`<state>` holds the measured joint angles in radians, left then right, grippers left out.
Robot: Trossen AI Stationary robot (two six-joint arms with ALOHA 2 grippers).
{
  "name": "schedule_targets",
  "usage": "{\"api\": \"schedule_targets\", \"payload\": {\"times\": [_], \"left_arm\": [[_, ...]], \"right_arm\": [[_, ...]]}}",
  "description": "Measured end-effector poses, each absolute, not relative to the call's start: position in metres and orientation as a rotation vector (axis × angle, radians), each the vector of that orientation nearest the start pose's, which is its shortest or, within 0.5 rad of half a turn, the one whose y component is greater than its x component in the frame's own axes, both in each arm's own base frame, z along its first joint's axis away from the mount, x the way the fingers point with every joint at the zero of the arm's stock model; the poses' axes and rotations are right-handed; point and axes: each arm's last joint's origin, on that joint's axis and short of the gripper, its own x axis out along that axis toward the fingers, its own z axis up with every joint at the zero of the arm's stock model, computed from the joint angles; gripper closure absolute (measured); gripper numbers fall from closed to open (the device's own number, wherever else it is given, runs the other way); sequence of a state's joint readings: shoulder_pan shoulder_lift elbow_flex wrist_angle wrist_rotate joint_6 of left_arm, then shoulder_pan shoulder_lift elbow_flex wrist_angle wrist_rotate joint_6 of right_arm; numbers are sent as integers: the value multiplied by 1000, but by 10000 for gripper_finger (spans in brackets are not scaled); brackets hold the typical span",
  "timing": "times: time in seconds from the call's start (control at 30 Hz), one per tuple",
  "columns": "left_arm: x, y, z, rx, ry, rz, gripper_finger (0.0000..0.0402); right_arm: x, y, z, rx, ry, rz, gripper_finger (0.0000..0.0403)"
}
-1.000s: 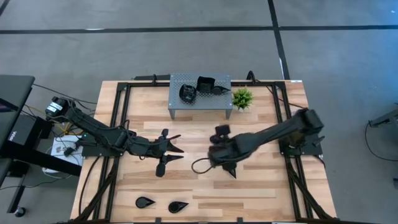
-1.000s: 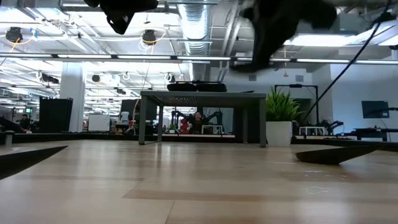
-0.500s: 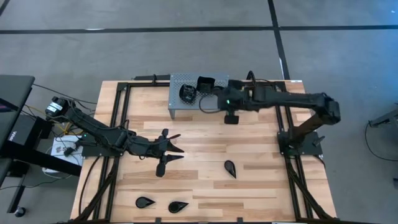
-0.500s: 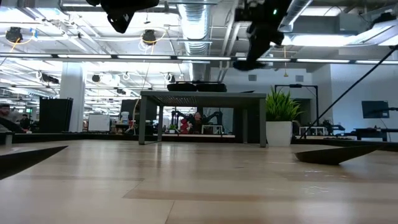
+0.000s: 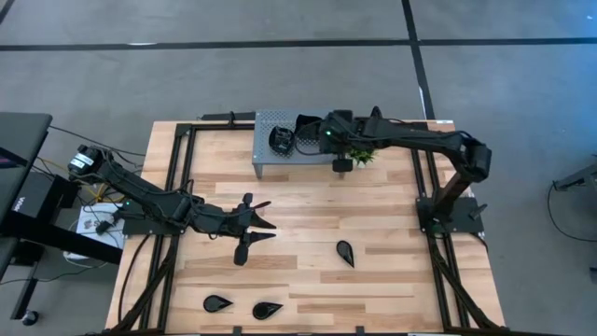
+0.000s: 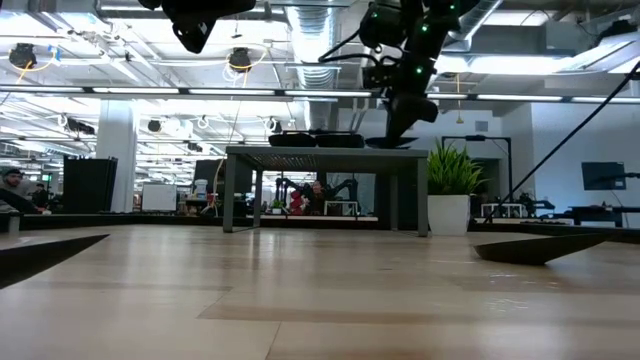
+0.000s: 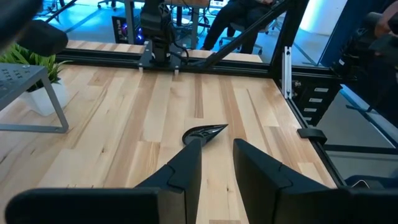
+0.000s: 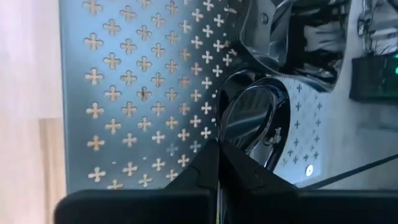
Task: Pick & Place Mini shaped plates
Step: Stack the black drop-shaped plate on top of the black drop-shaped plate on the shelf, then stack the black drop-shaped plate on top of the stacked black drop-shaped plates on the shelf
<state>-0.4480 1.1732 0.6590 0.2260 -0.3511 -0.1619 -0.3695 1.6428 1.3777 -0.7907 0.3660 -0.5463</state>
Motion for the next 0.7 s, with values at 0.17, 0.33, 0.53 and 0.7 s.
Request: {"api": "schedule_targets", "payload": {"times": [0.17, 0.33, 0.53, 0.7], "left_arm": [[231, -100, 252, -49, 272, -75, 308], [231, -100, 252, -49, 272, -74, 308], [231, -100, 252, -49, 272, -74, 308], [231, -100, 252, -49, 272, -74, 308]], "right_arm": [[315, -133, 280, -512, 1198, -344, 397], [316, -133, 282, -546, 1189, -329, 397], [315, -133, 282, -545, 1195, -329, 374], [314, -132, 281, -495, 1200, -352, 338]]}}
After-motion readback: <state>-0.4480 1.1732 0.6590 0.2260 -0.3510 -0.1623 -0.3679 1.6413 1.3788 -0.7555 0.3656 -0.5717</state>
